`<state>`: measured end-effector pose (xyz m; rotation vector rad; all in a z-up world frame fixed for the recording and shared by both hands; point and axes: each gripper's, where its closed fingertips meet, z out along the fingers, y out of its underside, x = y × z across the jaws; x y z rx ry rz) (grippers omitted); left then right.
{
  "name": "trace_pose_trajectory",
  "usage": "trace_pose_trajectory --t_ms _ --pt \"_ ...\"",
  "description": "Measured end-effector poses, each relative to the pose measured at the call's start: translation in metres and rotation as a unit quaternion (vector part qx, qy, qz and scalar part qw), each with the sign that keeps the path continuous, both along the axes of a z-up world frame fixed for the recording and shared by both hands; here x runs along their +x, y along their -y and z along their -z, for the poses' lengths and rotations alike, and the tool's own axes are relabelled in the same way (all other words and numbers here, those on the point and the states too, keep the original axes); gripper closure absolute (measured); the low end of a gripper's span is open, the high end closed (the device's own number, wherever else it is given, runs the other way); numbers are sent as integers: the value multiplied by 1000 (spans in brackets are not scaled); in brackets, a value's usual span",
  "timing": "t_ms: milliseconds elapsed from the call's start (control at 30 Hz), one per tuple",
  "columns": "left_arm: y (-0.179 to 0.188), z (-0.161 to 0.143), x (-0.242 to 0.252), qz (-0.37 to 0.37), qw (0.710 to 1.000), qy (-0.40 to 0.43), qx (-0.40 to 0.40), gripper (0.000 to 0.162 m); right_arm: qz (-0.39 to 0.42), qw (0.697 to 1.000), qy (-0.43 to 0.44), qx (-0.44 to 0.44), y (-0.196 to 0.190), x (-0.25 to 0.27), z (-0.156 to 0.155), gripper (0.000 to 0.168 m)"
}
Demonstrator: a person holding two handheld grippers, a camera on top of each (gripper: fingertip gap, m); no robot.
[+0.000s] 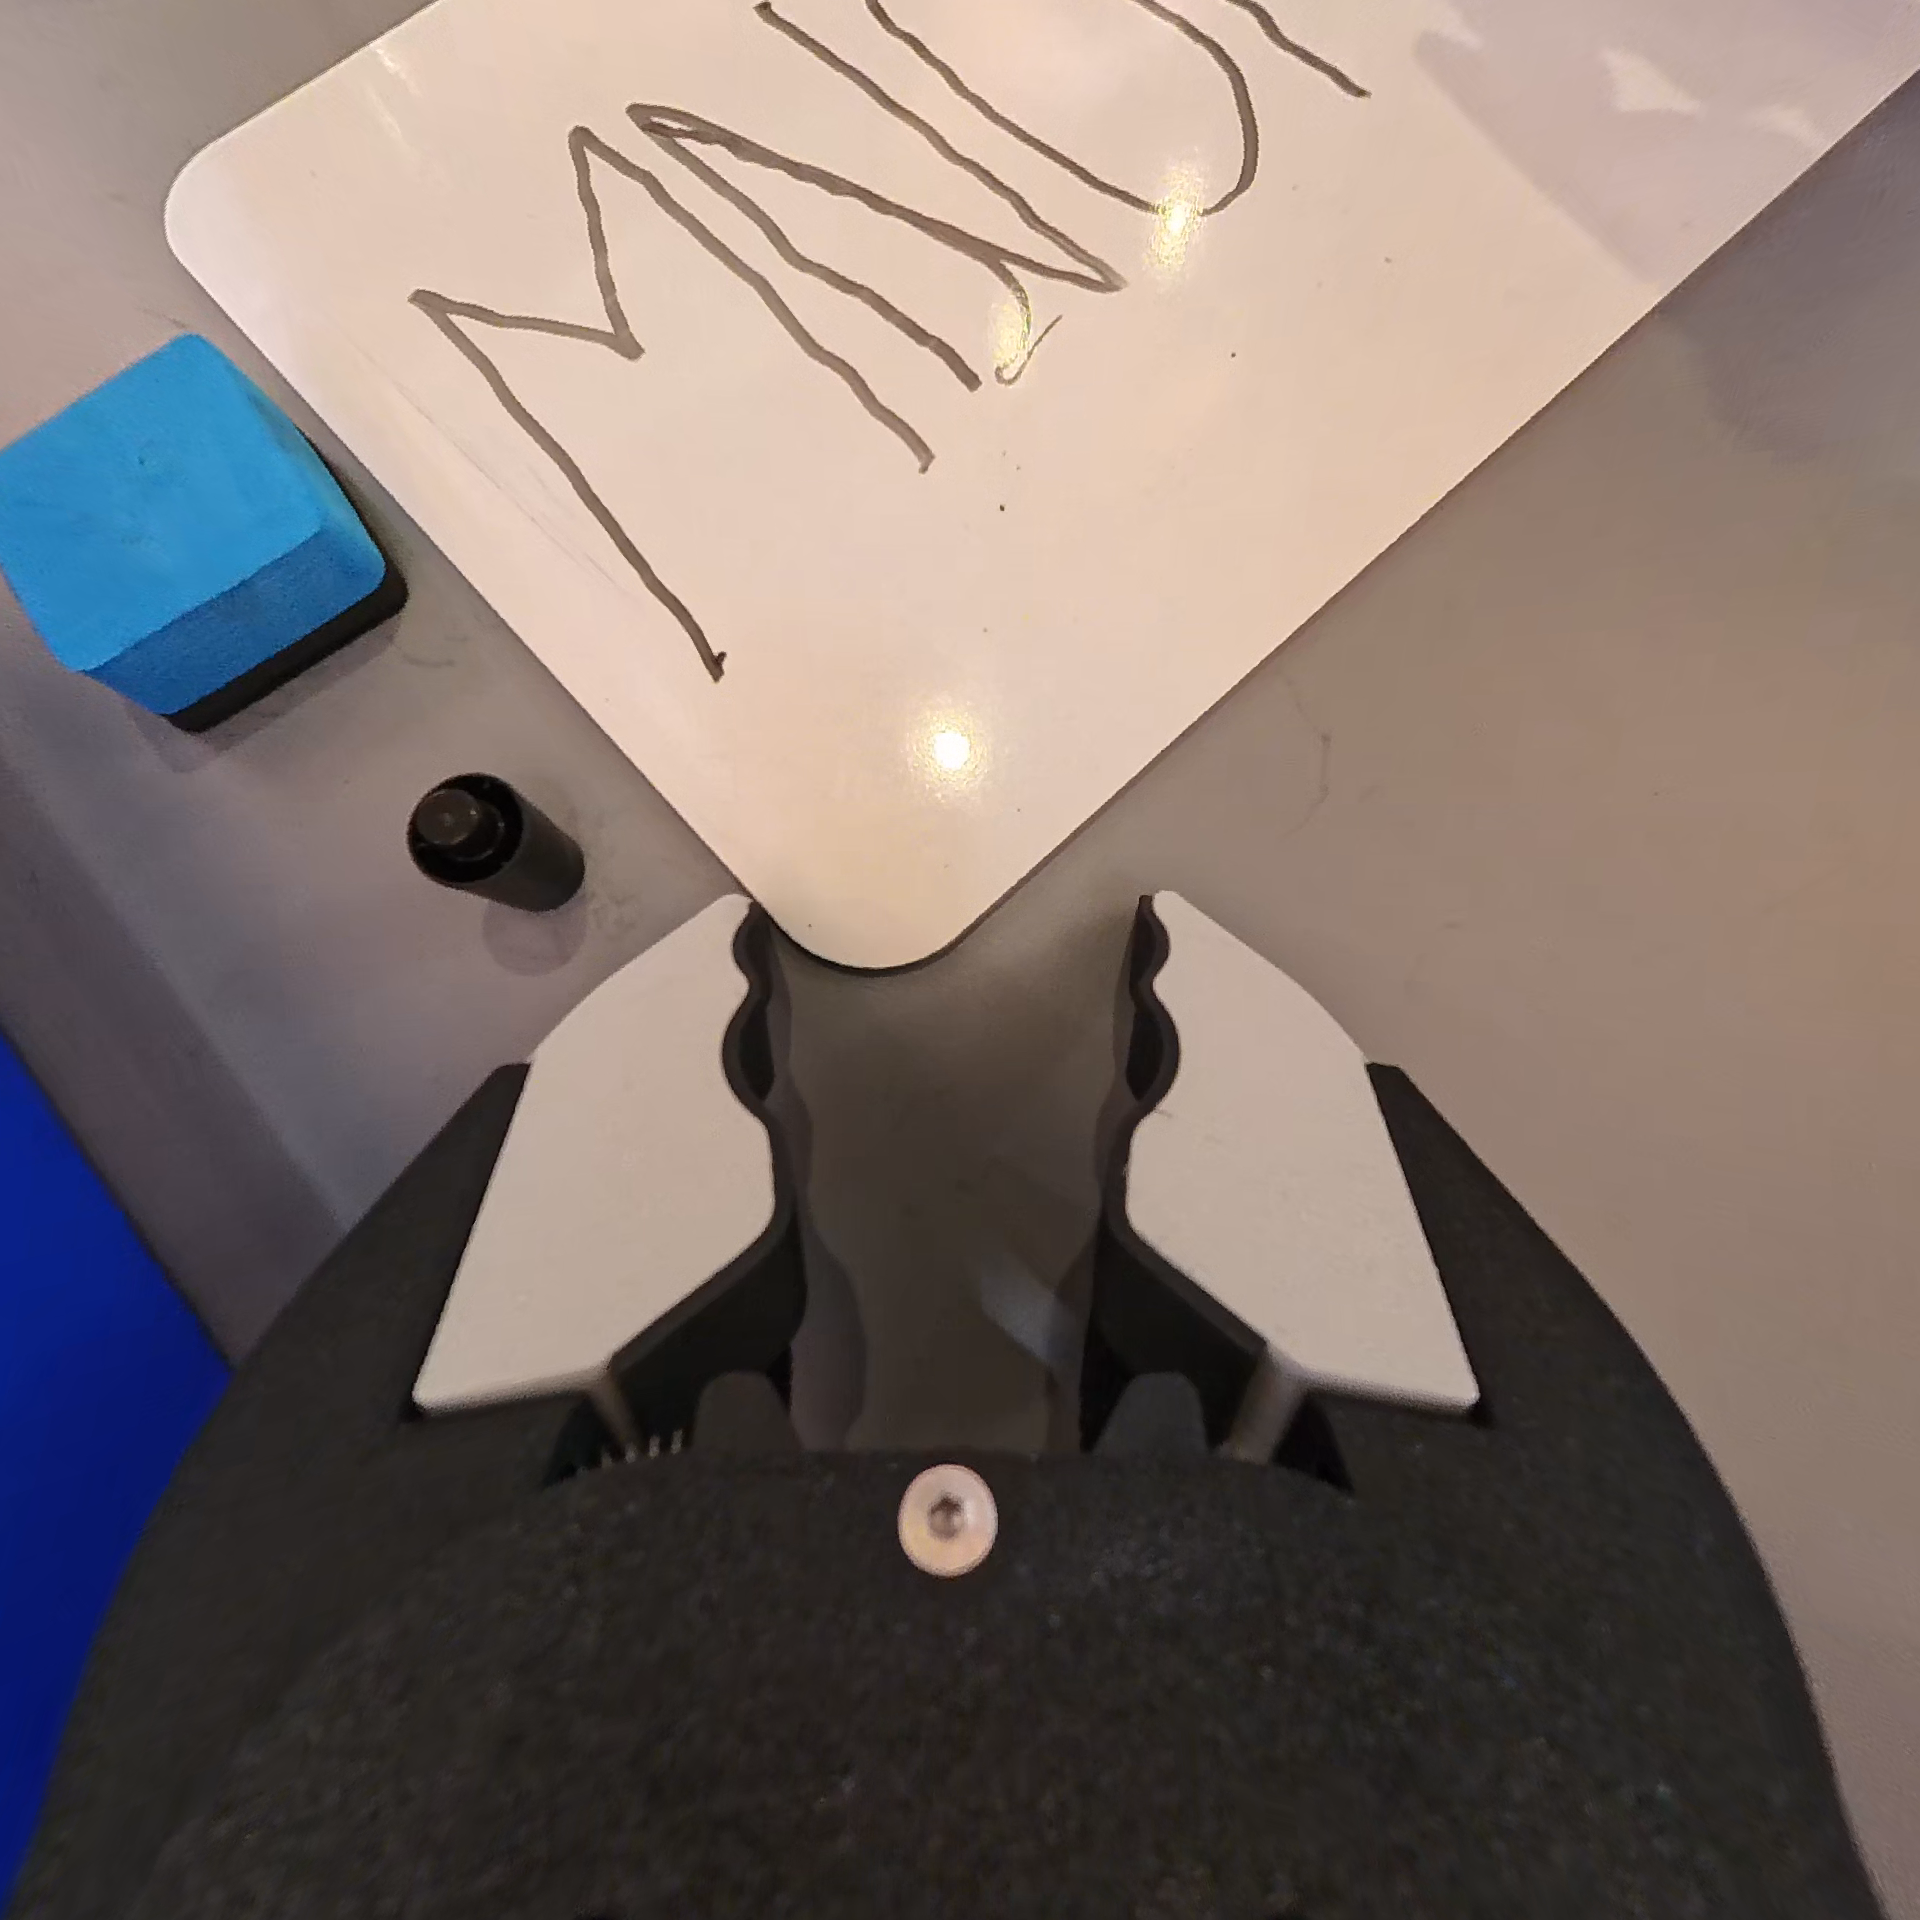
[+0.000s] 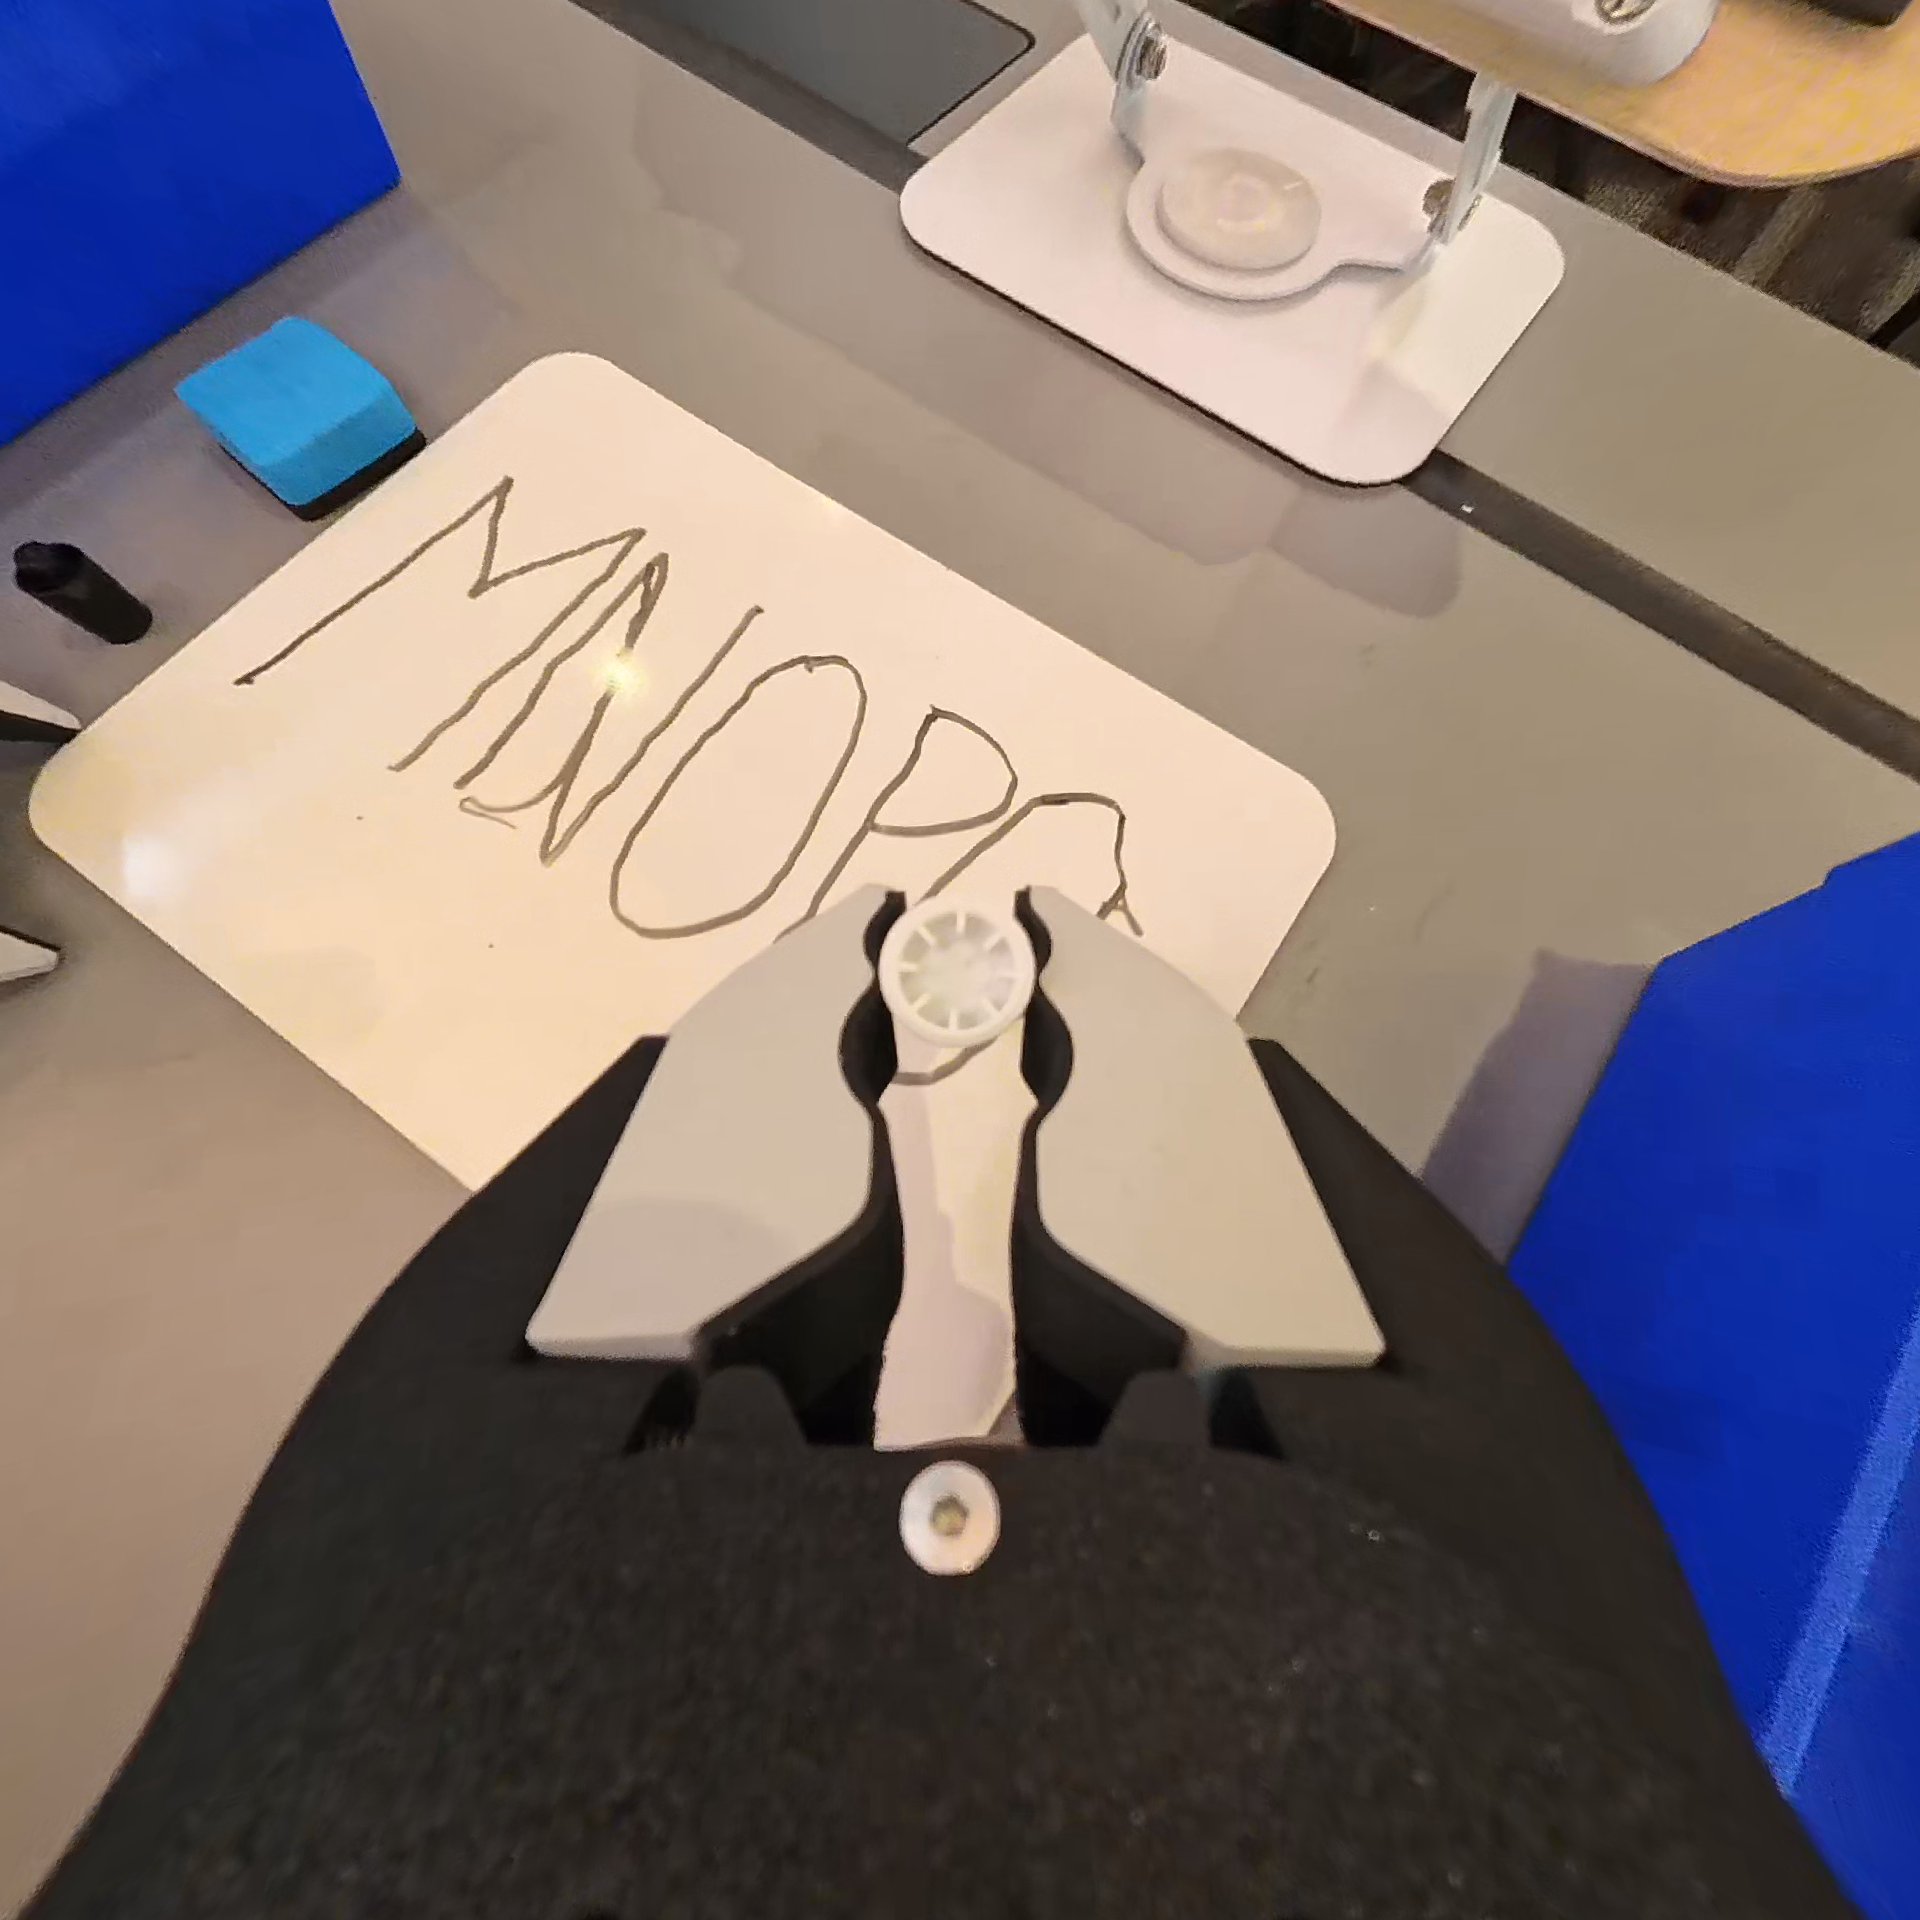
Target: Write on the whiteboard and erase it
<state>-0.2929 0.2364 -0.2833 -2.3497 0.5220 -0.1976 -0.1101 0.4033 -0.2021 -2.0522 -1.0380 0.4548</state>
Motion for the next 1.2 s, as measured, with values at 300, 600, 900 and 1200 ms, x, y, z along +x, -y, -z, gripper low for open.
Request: trace_pose_trajectory --t_ms 300,600,900,1200 --pt "0 0 0 2 1000 0 0 96 -4 999 38 -12 -1 -2 8 148" --pt "-1 0 0 2 1000 1 2 96 -6 998 65 -25 11 10 8 148" --pt "0 0 0 0 1000 1 2 96 -6 999 44 -13 12 15 -1 148" --pt "0 0 0 1 1000 0 1 96 69 997 44 16 -59 18 -13 148"
